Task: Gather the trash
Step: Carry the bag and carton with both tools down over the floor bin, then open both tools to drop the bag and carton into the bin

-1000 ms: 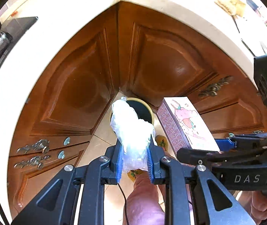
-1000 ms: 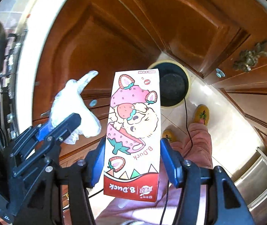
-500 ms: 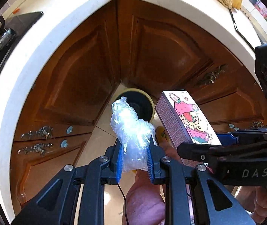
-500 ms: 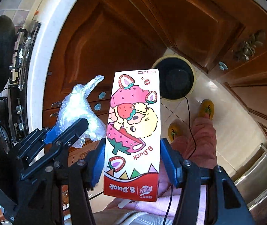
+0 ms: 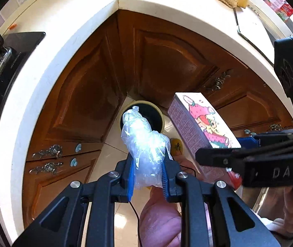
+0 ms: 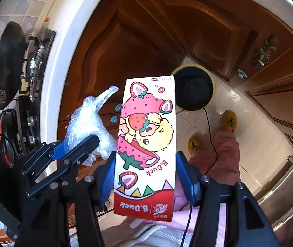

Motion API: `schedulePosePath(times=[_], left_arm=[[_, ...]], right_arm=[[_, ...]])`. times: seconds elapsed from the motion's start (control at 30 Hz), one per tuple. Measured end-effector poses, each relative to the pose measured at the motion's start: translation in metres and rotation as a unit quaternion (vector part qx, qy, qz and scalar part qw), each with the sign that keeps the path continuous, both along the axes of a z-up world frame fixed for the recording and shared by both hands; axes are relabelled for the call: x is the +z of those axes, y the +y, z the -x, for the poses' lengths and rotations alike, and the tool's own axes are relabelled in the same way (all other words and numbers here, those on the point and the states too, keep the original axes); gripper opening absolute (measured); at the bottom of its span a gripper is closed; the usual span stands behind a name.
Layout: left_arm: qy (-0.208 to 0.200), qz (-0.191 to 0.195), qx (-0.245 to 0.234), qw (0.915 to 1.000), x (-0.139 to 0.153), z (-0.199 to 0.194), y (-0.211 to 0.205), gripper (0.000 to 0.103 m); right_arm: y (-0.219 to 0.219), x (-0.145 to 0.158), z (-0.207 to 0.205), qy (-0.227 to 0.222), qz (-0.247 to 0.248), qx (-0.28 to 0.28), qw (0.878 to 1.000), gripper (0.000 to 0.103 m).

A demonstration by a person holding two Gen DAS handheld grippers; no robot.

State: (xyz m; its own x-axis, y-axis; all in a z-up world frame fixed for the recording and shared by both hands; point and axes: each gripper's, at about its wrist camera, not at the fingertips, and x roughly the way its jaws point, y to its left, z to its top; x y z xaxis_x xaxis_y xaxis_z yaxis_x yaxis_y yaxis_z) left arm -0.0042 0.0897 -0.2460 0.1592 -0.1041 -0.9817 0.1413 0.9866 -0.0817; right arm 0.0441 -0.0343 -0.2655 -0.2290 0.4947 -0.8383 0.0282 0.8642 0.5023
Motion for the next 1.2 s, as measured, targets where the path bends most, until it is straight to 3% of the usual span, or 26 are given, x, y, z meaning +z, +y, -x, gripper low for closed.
schedulePosePath(times=[0.27,0.43,0.97,1.2], left_arm=[[-0.010,0.003,0.002,0.9999,0.022,0.007,0.009,0.019],[-0.004,-0.001,0.008,1.0000,0.006,0.003,0.012,0.020],[0.045,0.014,0.060,0.9971,-0.165,-0.023,0.022,0.021],[0.052,0.008,0.048,0.9974,-0.228,-0.047,0.016,0.028]], right_arm=[[-0.005,0.027,0.001,-0.020,-0.016,-0.002,1.000,0.056],[-0.004,0.014,-0.001,-0.019,-0.004,-0.005,1.000,0.056],[0.005,-0.130,-0.013,0.015,0.058,0.003,0.998,0.056],[0.010,-0.195,-0.028,0.025,0.090,0.009,0.996,0.057]])
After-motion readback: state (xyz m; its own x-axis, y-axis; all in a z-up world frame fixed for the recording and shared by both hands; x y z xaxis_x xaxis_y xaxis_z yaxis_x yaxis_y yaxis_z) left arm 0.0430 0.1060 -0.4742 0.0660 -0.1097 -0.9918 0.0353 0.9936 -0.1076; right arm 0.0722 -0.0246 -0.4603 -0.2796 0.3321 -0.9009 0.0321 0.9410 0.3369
